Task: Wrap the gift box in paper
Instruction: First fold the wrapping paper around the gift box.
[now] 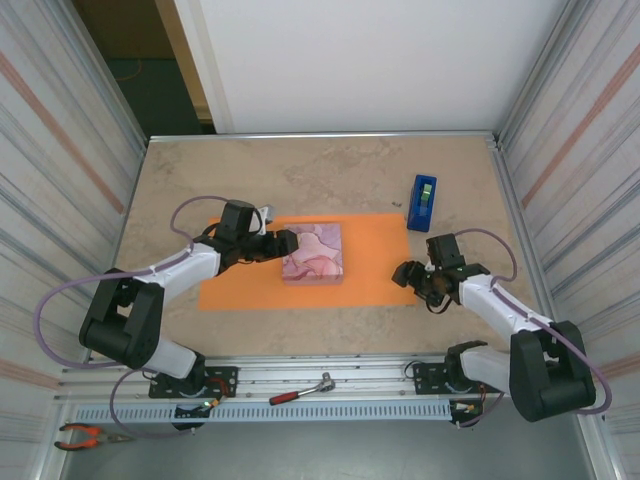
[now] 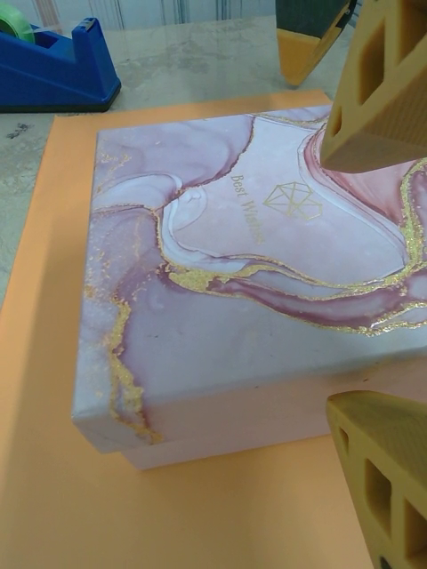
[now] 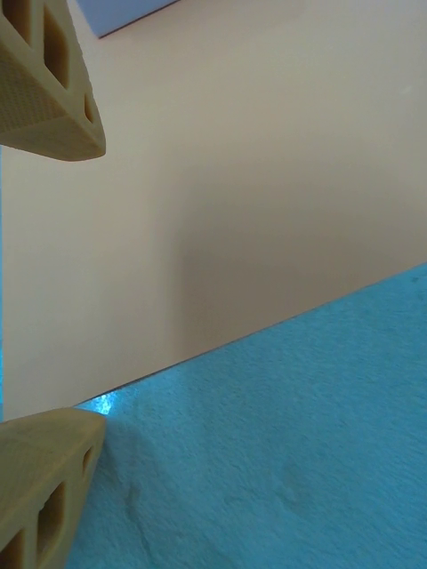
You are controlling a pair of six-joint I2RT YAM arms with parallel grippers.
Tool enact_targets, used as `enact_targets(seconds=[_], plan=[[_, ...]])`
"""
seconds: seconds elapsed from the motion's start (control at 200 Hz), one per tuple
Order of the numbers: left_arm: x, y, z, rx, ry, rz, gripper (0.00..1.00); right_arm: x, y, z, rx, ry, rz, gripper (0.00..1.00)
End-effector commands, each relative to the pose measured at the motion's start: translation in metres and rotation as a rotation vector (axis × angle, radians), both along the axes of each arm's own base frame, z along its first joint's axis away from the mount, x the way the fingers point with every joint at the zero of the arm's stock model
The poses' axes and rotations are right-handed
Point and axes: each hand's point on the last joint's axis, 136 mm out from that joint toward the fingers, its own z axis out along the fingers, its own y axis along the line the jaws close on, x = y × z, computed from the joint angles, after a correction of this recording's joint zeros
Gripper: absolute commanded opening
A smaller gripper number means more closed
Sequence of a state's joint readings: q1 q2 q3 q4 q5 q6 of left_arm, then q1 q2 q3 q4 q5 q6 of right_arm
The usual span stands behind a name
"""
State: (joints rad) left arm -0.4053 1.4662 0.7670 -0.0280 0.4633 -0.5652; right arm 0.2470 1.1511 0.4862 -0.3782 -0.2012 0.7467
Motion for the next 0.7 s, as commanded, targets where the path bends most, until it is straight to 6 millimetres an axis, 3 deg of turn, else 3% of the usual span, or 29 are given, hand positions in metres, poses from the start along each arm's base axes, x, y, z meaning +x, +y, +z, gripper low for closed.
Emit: enact_targets(seconds=[0.0,0.371,0.696], plan=[[0.001,-0.006,0.009,-0.021,-0.02,-0.015,0.66,-0.009,-0.003,-0.011,-0.05,0.034,0.021,0.72],[-0.002,-0.008,0.007,-0.02,-0.017,-0.02,0.66,-0.004,0.014,-0.019,-0.06,0.043,0.066,0.71],[-0.001,-0.004,0.014,0.007,-0.045,-0.022,0.66,0.023,0.04,0.007,0.072,-0.129,0.113,0.69]])
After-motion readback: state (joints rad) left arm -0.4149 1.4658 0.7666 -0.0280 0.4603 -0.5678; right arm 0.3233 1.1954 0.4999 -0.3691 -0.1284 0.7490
